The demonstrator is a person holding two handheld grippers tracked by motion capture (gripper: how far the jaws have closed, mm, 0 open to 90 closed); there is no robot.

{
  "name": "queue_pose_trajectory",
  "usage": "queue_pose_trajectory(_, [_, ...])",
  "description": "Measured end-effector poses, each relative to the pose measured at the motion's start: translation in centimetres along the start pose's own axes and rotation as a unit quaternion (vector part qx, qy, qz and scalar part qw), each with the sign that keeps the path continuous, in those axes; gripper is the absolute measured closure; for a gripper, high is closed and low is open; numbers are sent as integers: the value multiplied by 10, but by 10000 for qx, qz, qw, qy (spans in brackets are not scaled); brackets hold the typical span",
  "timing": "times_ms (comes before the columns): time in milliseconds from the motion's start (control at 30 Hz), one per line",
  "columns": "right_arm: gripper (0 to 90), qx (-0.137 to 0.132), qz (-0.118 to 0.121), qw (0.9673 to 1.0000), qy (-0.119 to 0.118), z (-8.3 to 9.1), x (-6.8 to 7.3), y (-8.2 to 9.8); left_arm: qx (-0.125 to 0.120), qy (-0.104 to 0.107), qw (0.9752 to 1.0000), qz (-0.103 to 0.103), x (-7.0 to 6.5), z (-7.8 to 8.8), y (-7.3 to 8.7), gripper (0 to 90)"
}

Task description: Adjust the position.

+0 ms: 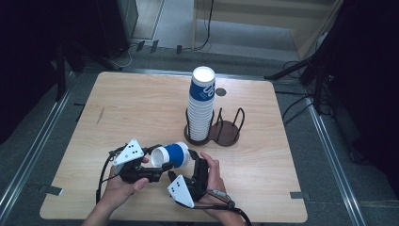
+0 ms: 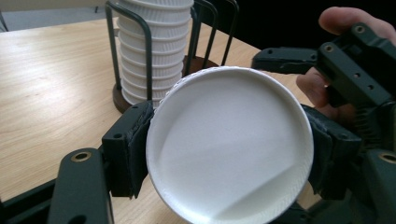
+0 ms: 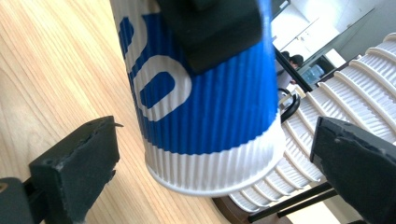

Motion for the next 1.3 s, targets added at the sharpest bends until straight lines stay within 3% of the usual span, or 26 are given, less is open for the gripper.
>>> queue_pose_trajectory(33, [7,-64,-84,9999,-66,2,0,-2,-8,-142,9999,35,5,0,0,279])
queue_pose_trajectory(167, [2,-32,-184,9998,-56,4,-3,-1,-38,-212,9997,135,9,1,0,279])
queue_pose_trajectory(267, [0,-32,-265,9996,-62,5,-4,0,-108,-200,9997,101,9,3,-2,279])
queue_pose_trajectory(367, [0,1,-567,9983,-130,7,-6,2,-182,-388,9990,147,15,5,-4,278])
queue_pose_trajectory(467, [0,24,-703,9974,-125,6,-7,3,-232,-387,9988,176,17,7,-5,278])
queue_pose_trajectory(500, [0,15,-941,9955,-140,7,-9,3,-304,-415,9985,211,19,9,-6,278])
queue_pose_trajectory(533, [0,15,-941,9955,-140,7,-9,3,-304,-415,9985,211,19,9,-6,278])
queue_pose_trajectory(567, [0,-23,-1231,9922,-184,8,-12,3,-369,-384,9982,266,19,10,-8,278])
queue_pose_trajectory(600, [0,-23,-1231,9922,-184,8,-12,3,-369,-384,9982,266,19,10,-8,278])
queue_pose_trajectory(633, [0,-65,-1560,9875,-226,9,-14,5,-425,-393,9980,261,21,11,-10,278])
queue_pose_trajectory(700, [0,-82,-1666,9857,-238,9,-15,6,-461,-379,9978,273,20,11,-11,278])
queue_pose_trajectory(767, [0,-137,-2030,9787,-286,11,-19,9,-552,-359,9974,295,20,11,-12,279])
queue_pose_trajectory(800, [0,-137,-2030,9787,-286,11,-19,9,-552,-359,9974,295,20,11,-12,279])
queue_pose_trajectory(867, [0,-155,-2253,9739,-243,12,-23,11,-592,-361,9971,304,20,11,-12,279])
queue_pose_trajectory(900, [0,-176,-2553,9664,-234,12,-27,13,-638,-376,9967,330,20,11,-13,279])
queue_pose_trajectory(1000, [0,-295,-3039,9520,-221,13,-32,15,-661,-371,9965,349,20,11,-13,279])
queue_pose_trajectory(1200, [0,-478,-3591,9319,-152,17,-38,14,-761,-345,9958,377,19,12,-15,279])
queue_pose_trajectory(1233, [0,-478,-3591,9319,-152,17,-38,14,-781,-336,9957,378,19,11,-15,279])
queue_pose_trajectory(1300, [0,-533,-3737,9259,-130,17,-39,13,-812,-316,9955,386,18,11,-15,278])
Point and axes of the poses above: each handheld gripper's, and its own axes: z roughly backward along the jaws, y roughly out of its underside, x roughly to its left, the point moved 9 cm from there along -z, roughly forward along the jaws, and after that the axes turned 12 degrees about -y, right-handed, at the moved point
